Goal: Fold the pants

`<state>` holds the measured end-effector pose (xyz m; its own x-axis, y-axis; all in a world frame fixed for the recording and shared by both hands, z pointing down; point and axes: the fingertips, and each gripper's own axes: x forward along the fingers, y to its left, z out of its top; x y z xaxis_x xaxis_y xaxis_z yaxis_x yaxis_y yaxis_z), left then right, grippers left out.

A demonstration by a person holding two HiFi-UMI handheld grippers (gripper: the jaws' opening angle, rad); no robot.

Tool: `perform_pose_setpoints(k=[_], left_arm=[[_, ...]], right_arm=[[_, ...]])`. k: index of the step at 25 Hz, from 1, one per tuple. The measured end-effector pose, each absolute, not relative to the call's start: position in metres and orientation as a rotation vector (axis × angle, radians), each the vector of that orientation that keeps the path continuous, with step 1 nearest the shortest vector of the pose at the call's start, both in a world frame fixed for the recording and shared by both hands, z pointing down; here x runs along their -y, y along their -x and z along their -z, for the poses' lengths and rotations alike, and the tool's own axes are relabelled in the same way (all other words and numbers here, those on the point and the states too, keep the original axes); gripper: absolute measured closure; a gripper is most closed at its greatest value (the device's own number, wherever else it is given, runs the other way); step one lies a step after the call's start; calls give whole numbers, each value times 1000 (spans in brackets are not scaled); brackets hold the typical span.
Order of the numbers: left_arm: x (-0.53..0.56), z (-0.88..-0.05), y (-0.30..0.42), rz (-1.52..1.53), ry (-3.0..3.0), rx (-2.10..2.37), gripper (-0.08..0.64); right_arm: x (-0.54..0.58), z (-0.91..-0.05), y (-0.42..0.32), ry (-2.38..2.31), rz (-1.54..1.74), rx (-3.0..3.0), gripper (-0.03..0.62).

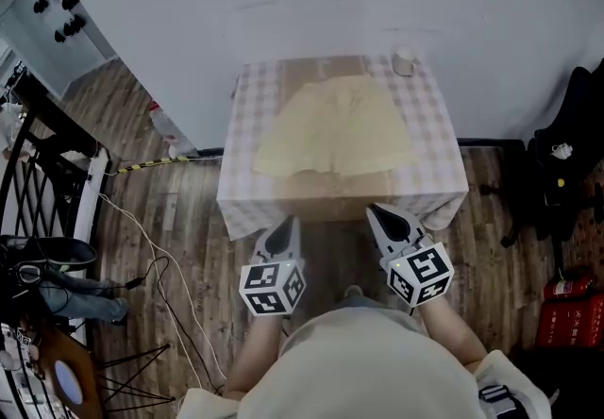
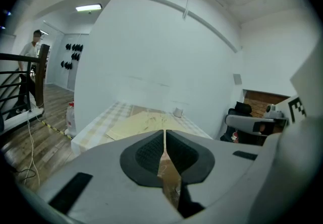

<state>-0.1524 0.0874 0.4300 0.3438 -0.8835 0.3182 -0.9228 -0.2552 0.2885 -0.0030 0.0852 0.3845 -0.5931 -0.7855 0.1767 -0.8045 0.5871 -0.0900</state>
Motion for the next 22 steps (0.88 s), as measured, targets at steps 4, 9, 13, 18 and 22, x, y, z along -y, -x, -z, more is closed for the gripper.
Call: perform_pose_setpoints(k=[4, 9, 13, 18, 22], left_arm=[[-65, -433, 140, -123, -2160, 1616, 545], [-50, -443, 137, -151, -2114, 1646, 545], [-39, -456, 146, -162, -2061, 1660, 545], [-17, -472, 164, -178, -2010, 1686, 545], [11, -481, 181, -189, -1988, 1715, 545]], right_arm=[[-59, -391, -12, -1324, -257, 2695, 591], [-41, -403, -15, -1278, -301, 2694, 591], [-34, -413, -4, -1240, -341, 2695, 591], [-17, -420, 3, -1231, -371, 2680, 591], [7, -417, 3, -1254, -366, 2667, 591]])
